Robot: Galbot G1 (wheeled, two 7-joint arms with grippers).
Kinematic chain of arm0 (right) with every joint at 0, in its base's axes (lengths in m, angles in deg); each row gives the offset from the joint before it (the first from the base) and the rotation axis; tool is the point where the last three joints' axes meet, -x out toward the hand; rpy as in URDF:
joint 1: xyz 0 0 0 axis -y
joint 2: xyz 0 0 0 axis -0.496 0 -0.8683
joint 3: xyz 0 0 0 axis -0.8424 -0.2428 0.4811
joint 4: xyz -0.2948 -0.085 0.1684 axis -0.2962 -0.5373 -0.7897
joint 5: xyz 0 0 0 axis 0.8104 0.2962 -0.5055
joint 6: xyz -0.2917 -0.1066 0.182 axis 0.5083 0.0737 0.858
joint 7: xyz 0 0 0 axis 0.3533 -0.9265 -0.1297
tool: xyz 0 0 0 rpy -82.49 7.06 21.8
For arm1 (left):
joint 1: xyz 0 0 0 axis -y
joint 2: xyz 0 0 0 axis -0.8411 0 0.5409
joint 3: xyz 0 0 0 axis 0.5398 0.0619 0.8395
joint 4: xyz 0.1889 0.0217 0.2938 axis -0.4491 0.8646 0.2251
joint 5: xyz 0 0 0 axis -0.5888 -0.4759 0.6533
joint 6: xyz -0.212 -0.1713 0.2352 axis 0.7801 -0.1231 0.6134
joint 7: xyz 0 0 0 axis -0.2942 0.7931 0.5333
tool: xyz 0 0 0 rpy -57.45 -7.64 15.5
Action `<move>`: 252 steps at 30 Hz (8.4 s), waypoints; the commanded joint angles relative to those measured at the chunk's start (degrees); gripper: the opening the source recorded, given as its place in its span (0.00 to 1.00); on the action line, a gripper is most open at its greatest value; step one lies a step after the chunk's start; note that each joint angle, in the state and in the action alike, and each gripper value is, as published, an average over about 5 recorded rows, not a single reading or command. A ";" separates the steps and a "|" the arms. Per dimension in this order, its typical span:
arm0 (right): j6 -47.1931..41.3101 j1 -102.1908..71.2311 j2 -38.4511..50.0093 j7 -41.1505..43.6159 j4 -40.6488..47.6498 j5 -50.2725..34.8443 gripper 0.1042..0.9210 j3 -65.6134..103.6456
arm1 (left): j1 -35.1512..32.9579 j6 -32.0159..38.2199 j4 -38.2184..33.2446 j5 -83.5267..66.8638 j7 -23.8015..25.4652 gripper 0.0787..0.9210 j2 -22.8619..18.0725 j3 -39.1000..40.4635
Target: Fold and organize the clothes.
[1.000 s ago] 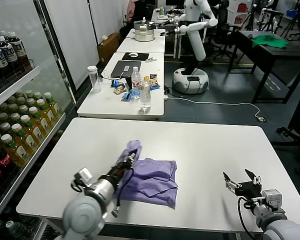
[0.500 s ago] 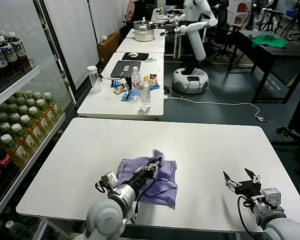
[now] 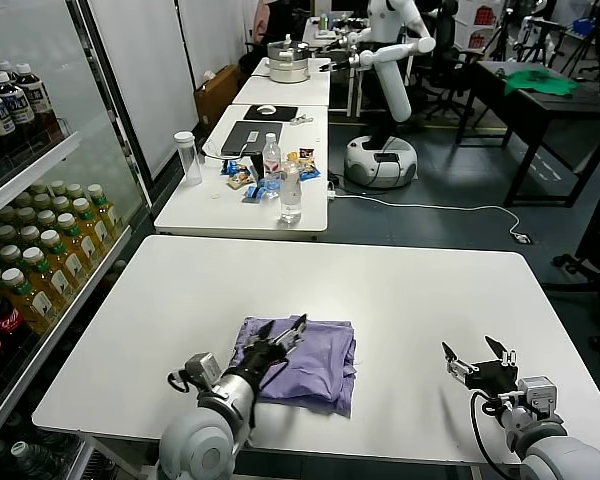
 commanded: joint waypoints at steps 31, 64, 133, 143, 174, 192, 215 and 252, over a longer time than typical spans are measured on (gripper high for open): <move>-0.15 -1.19 -1.06 -0.18 -2.19 0.82 0.88 0.57 | -1.35 -0.32 10.29 0.09 -1.74 0.54 0.41 -3.48; 0.79 1.22 -2.32 -0.35 -0.73 0.85 0.88 -0.92 | 2.41 -5.27 1.34 -53.20 -1.88 0.03 20.87 -43.30; 0.88 20.64 -19.85 -12.73 13.31 -3.95 0.88 -36.34 | -12.85 10.54 -4.95 35.15 0.40 0.88 0.54 -12.73; 0.40 24.20 -24.49 -16.92 19.56 -5.97 0.88 -38.06 | -14.20 11.26 -5.06 35.63 0.29 0.88 -0.28 -13.18; -0.69 35.79 -17.27 -12.79 26.93 -1.48 0.04 -33.91 | -15.48 12.05 -4.77 35.36 0.01 0.88 -0.18 -13.01; -2.97 41.72 0.75 4.82 30.14 10.91 0.02 -27.14 | -16.35 12.79 -5.07 35.87 0.48 0.88 -0.76 -11.52; 18.61 2.47 -1.96 0.12 -0.42 7.75 0.68 0.12 | -18.53 15.81 -8.23 33.04 5.94 0.88 -1.32 -10.31; 22.15 -8.97 -9.48 -1.75 -6.61 11.42 0.88 -0.04 | -21.14 13.86 -11.44 30.93 12.32 0.88 -2.03 -9.33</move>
